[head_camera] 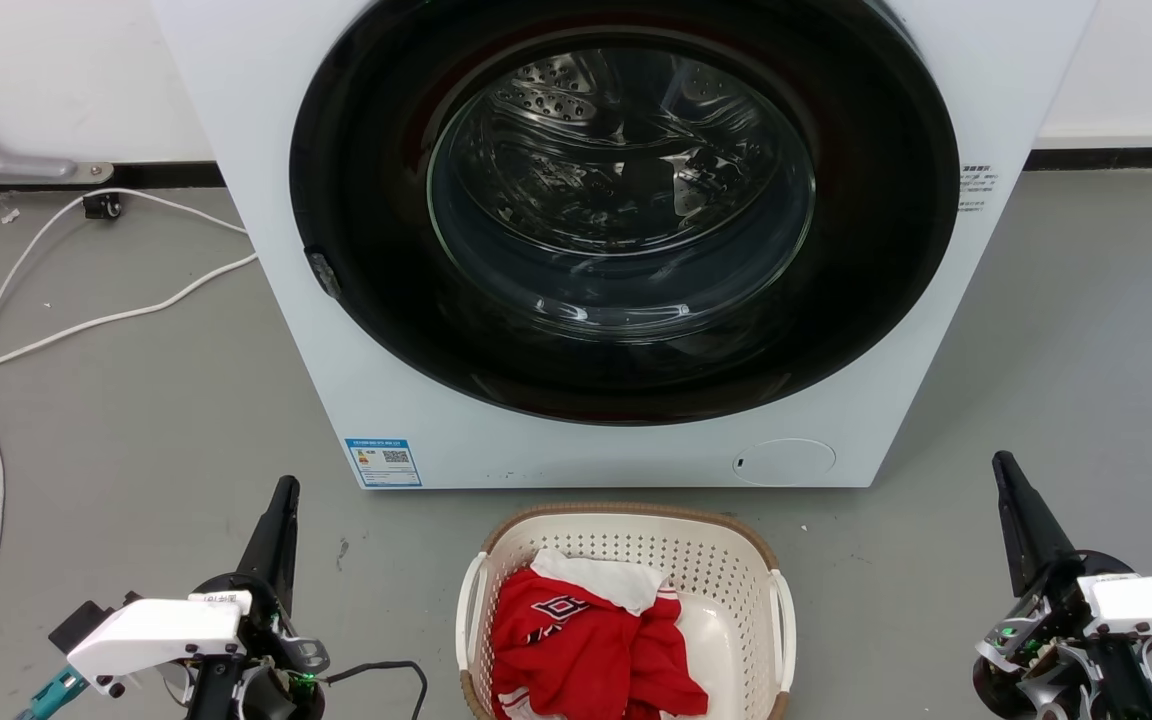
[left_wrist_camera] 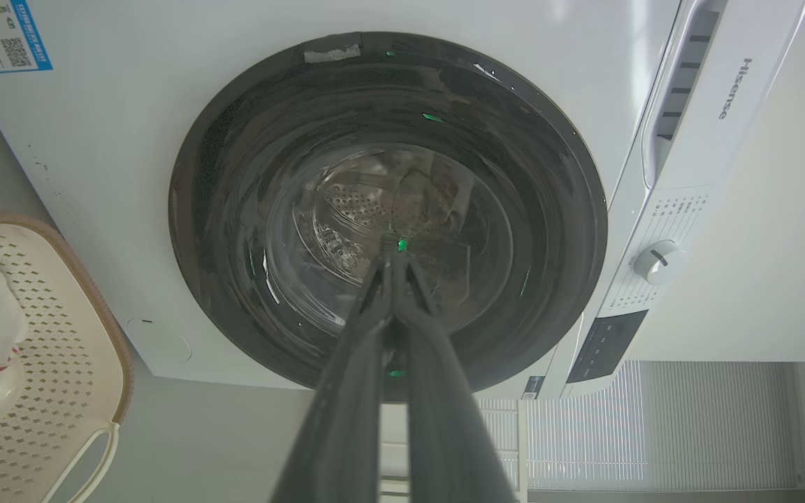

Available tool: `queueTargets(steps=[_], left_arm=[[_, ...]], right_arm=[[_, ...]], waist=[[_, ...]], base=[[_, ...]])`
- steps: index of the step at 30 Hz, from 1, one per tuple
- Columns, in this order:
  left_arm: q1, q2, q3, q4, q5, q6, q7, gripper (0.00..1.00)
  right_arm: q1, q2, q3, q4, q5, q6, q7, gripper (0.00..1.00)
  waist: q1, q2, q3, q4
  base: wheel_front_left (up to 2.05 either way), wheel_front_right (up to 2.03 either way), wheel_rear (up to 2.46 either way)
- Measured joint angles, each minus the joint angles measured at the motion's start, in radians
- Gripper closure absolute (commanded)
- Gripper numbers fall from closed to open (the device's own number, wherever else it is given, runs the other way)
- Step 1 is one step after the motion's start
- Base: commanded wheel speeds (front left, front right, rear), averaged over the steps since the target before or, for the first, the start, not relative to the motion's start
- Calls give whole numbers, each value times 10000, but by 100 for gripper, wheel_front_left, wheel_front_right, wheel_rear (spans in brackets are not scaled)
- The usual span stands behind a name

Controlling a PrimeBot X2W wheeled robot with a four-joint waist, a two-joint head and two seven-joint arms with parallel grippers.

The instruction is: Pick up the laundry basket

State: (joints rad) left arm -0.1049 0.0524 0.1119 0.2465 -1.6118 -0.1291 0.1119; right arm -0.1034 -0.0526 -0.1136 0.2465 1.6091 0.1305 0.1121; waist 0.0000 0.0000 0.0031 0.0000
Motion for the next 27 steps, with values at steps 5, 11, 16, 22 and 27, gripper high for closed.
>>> queueTargets(steps=[5, 11, 16, 22, 27], left_arm=[[0, 0, 2, 0, 0, 0, 0, 100], [0, -2, 4, 0, 0, 0, 0, 100], [0, -2, 6, 0, 0, 0, 2, 100], [0, -4, 8, 0, 2, 0, 2, 100], [0, -4, 8, 0, 2, 0, 4, 100]], right_arm=[[0, 0, -2, 0, 0, 0, 0, 100], [0, 2, -4, 0, 0, 0, 2, 100], [0, 2, -4, 0, 0, 0, 2, 100], [0, 2, -4, 0, 0, 0, 2, 100], [0, 2, -6, 0, 0, 0, 2, 100]], waist=[[0, 0, 0, 0], [0, 0, 0, 0], [0, 0, 0, 0], [0, 0, 0, 0], [0, 0, 0, 0]], base=[[0, 0, 0], [0, 0, 0], [0, 0, 0], [0, 0, 0], [0, 0, 0]])
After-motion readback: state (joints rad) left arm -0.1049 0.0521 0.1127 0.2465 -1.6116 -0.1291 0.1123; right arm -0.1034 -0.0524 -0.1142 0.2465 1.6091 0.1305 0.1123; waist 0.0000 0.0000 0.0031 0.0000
